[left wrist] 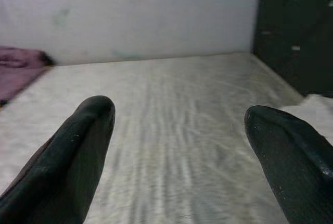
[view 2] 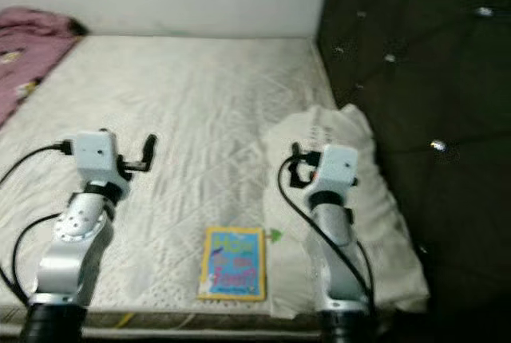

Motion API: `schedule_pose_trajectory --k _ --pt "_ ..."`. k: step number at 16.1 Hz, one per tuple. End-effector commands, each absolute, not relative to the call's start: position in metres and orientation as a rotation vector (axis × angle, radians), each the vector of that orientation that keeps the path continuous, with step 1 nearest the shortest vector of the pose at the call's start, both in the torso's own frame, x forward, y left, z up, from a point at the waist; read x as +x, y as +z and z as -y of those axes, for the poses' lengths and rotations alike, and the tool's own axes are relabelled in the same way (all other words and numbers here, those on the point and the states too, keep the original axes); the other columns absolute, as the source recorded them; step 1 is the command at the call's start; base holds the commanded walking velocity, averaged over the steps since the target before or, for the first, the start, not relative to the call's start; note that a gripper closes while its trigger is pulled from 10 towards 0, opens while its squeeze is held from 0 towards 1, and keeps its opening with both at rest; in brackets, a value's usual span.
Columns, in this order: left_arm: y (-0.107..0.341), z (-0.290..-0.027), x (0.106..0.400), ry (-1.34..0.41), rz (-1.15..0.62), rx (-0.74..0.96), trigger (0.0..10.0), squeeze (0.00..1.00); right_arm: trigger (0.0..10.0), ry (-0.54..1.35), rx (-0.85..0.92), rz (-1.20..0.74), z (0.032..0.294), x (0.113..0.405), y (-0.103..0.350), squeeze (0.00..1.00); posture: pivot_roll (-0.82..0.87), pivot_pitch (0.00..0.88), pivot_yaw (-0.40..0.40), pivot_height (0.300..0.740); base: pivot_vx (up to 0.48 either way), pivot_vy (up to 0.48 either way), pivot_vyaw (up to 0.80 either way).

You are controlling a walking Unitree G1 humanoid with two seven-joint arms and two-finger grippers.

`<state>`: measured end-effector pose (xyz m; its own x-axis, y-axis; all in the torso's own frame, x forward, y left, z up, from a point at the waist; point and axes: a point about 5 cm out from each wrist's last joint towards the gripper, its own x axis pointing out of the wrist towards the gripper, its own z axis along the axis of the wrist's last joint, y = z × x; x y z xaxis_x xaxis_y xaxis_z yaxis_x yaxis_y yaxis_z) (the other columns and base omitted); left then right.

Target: Clean up the room

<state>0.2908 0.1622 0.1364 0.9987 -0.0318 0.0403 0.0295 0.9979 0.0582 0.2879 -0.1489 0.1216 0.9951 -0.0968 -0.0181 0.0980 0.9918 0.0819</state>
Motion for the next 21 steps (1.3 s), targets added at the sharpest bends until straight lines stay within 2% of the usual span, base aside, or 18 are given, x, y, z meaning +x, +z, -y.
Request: schedule_pose_trajectory --k 1,21 --pt "0.1399 -0.1656 0.2919 -0.024 0.044 0.054 10.0 0.0 10.0 -0.094 0.092 -0.006 0.1448 0.2889 0.1251 0.0 0.02 0.0 0.039 0.74 0.0 0.446 -0.8" --pt "0.1392 -0.1608 0.2943 0.004 0.02 0.019 10.0 0.0 10.0 -0.072 0.079 0.004 0.1429 0.2878 0.1269 0.0 0.01 0.0 0.042 0.74 0.0 0.48 0.0"
